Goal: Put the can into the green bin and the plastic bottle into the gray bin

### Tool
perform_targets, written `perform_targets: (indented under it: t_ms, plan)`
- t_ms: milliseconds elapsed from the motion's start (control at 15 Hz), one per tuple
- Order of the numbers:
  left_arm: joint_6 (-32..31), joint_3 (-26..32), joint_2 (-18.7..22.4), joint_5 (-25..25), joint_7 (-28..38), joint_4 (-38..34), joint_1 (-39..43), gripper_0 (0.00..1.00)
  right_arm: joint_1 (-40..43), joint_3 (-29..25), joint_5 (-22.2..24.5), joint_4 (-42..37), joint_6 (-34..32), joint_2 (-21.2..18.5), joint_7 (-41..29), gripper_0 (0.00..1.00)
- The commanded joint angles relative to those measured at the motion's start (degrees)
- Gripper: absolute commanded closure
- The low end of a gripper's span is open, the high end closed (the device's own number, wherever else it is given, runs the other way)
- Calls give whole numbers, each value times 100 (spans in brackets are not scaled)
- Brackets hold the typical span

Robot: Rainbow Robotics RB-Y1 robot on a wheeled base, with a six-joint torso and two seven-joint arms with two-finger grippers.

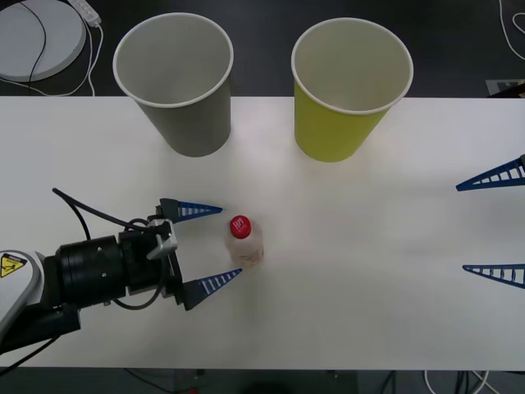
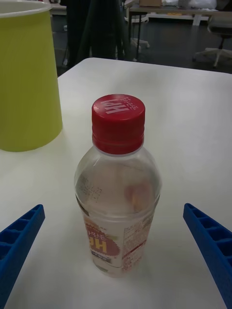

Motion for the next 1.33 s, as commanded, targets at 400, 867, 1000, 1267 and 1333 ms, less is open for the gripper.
perform_targets:
  t_ms: [400, 867, 1000, 1267, 1333]
  plan:
    - [324, -369, -138, -184, 133, 235, -263, 0, 0, 0, 0, -1, 0, 0, 0, 0]
    - [605, -624, -323, -175, 194, 314, -404, 0, 0, 0, 0, -1, 0, 0, 0, 0]
    - [720, -729, -393, -237, 212, 350, -448, 0, 0, 0, 0, -1, 0, 0, 0, 0]
    - [764, -808, -525, -413, 247, 429, -518, 0, 0, 0, 0, -1, 0, 0, 0, 0]
    - [764, -808, -552, -448, 273, 429, -518, 0, 0, 0, 0, -1, 0, 0, 0, 0]
